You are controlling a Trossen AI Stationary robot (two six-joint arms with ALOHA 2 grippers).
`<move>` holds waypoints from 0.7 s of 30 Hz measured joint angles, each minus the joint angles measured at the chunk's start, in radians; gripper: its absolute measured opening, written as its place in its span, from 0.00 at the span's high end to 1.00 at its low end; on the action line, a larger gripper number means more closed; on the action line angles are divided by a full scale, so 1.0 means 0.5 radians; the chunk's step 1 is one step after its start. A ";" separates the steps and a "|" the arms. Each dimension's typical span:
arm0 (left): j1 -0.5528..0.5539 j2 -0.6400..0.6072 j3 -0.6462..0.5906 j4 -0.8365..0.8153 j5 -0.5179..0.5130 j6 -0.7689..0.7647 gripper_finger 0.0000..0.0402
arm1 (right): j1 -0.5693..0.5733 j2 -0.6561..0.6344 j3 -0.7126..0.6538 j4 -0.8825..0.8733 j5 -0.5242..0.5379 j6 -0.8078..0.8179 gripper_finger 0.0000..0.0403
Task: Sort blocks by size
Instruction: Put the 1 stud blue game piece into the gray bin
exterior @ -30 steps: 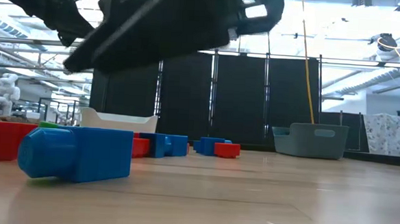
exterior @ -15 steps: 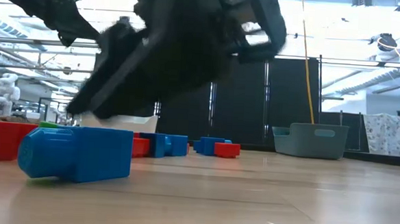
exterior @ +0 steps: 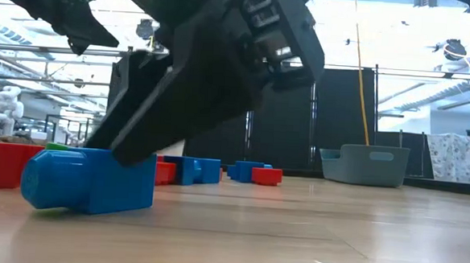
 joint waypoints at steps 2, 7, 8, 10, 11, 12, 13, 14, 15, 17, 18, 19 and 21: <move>0.000 0.000 0.000 -0.001 0.000 0.000 0.97 | -0.002 0.018 0.000 0.014 -0.002 0.011 0.37; 0.000 0.000 0.000 0.000 0.000 0.000 0.97 | -0.002 0.064 0.000 0.043 -0.085 0.062 0.39; 0.000 0.000 0.000 -0.002 0.000 0.000 0.97 | -0.001 0.068 0.000 0.031 -0.093 0.075 0.40; 0.000 0.000 0.000 0.001 0.000 -0.001 0.97 | 0.000 0.069 0.000 0.032 -0.092 0.080 0.43; 0.000 0.000 0.000 -0.001 0.000 0.000 0.97 | -0.001 0.067 0.000 0.041 -0.090 0.080 0.46; 0.000 0.000 0.000 -0.001 0.000 0.000 0.97 | -0.002 0.066 0.001 0.044 -0.089 0.080 0.49; 0.000 -0.001 0.000 0.000 0.000 -0.001 0.97 | -0.003 0.066 0.001 0.041 -0.089 0.078 0.53; 0.000 0.000 0.000 0.000 0.000 -0.001 0.97 | -0.003 0.066 0.001 0.039 -0.089 0.078 0.57; 0.000 0.000 0.000 -0.001 0.000 -0.001 0.97 | -0.004 0.066 0.000 0.034 -0.089 0.078 0.62; 0.000 0.000 0.000 0.000 0.000 -0.001 0.97 | -0.005 0.066 0.000 0.032 -0.093 0.076 0.71; 0.000 -0.001 0.000 -0.001 0.000 -0.001 0.97 | -0.005 0.066 0.000 0.031 -0.093 0.074 0.73; 0.000 0.000 0.000 0.000 0.000 -0.001 0.97 | -0.005 0.066 0.000 0.031 -0.094 0.073 0.73; -0.001 0.000 0.000 0.000 0.000 -0.001 0.97 | -0.006 0.066 0.000 0.028 -0.094 0.073 0.73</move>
